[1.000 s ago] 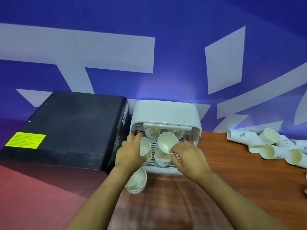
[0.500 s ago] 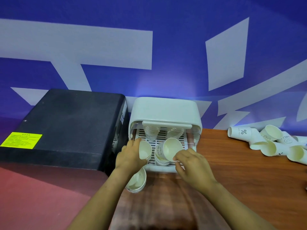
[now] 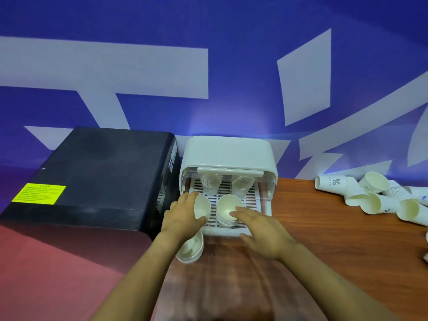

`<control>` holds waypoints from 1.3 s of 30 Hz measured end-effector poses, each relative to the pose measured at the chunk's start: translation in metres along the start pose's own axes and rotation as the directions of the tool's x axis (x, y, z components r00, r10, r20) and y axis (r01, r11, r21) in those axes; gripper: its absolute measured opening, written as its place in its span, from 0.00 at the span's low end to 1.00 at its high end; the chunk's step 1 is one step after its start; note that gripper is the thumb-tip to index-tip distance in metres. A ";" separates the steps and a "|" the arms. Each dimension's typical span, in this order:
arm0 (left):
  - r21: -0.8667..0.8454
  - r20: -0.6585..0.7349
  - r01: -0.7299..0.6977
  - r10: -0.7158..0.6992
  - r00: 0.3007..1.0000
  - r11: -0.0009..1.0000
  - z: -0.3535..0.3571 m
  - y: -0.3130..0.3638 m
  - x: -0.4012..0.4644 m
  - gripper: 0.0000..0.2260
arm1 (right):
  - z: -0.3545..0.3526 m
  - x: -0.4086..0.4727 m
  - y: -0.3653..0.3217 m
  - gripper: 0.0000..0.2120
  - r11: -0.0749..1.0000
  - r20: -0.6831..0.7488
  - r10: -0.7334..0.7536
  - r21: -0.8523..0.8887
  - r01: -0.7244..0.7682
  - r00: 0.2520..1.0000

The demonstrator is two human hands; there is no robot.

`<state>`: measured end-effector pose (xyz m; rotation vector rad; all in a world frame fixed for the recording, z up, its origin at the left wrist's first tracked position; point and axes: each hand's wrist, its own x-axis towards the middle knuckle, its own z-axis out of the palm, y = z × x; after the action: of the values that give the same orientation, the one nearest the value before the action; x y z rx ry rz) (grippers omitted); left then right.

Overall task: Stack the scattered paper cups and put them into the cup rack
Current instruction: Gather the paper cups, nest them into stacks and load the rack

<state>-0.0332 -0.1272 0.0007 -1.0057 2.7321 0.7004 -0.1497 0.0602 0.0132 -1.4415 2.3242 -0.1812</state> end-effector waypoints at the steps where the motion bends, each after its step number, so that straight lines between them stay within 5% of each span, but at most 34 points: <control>1: 0.003 -0.010 -0.007 0.007 1.000 1.000 -0.001 0.001 -0.003 0.31 | -0.002 -0.002 -0.001 0.30 1.000 0.035 0.011 -0.005 -0.011 0.999; 5: -0.002 -0.030 -0.031 0.031 0.999 1.000 -0.003 0.005 -0.015 0.30 | -0.004 -0.010 -0.002 0.35 0.995 0.165 0.046 -0.091 -0.031 0.985; 16: -0.121 -0.201 -0.310 0.282 0.938 0.943 -0.017 0.053 -0.050 0.23 | -0.030 -0.063 0.017 0.22 0.988 -0.043 0.153 -0.022 -0.154 0.987; 29: -0.140 0.066 -0.397 0.409 0.910 0.907 0.051 0.168 -0.056 0.18 | -0.043 -0.140 0.127 0.21 0.936 0.097 0.339 0.067 -0.346 0.936; 39: -0.089 0.079 -0.361 0.368 0.926 0.928 0.108 0.277 -0.042 0.23 | -0.060 -0.184 0.258 0.22 0.928 0.128 0.357 0.069 -0.367 0.925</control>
<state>-0.1817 0.1323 0.0220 -0.4571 2.8540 0.8831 -0.3167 0.3355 0.0358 -0.9294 2.4031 -0.0962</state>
